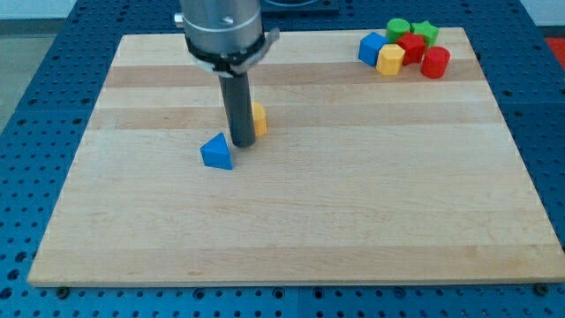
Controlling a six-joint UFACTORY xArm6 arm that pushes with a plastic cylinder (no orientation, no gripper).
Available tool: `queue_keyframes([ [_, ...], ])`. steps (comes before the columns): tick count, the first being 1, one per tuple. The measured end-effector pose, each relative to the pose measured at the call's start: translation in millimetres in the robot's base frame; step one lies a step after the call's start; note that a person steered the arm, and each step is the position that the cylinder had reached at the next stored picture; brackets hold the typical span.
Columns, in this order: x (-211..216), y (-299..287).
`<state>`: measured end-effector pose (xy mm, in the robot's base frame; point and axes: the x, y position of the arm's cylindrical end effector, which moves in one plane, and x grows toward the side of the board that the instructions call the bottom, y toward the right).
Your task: Separate the blue triangle and yellow heart
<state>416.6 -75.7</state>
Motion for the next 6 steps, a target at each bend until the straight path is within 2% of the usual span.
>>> queue_keyframes([
  [1,-56.8,-4.0],
  [4,-88.2,-13.4],
  [6,-113.0,74.7],
])
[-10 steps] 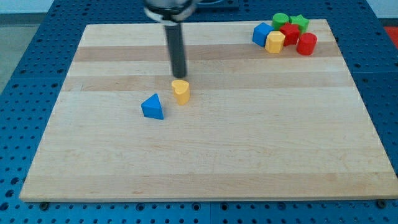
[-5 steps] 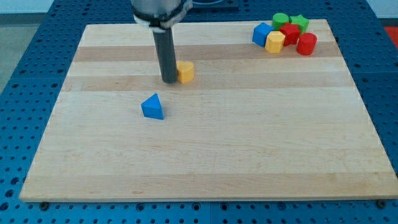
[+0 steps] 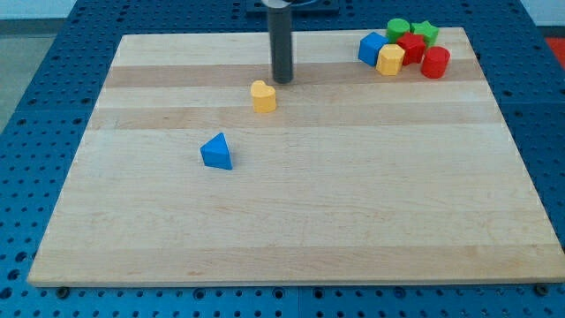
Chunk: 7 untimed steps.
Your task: Separate the blue triangle and yellow heart
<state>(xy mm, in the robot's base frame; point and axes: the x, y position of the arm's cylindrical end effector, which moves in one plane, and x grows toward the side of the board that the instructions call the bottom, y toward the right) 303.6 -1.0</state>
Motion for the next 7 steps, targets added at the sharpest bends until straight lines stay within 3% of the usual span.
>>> queue_keyframes([
  [1,30.0,12.0],
  [5,23.9,-56.7],
  [6,30.9,-25.1],
  [7,65.0,-1.0],
])
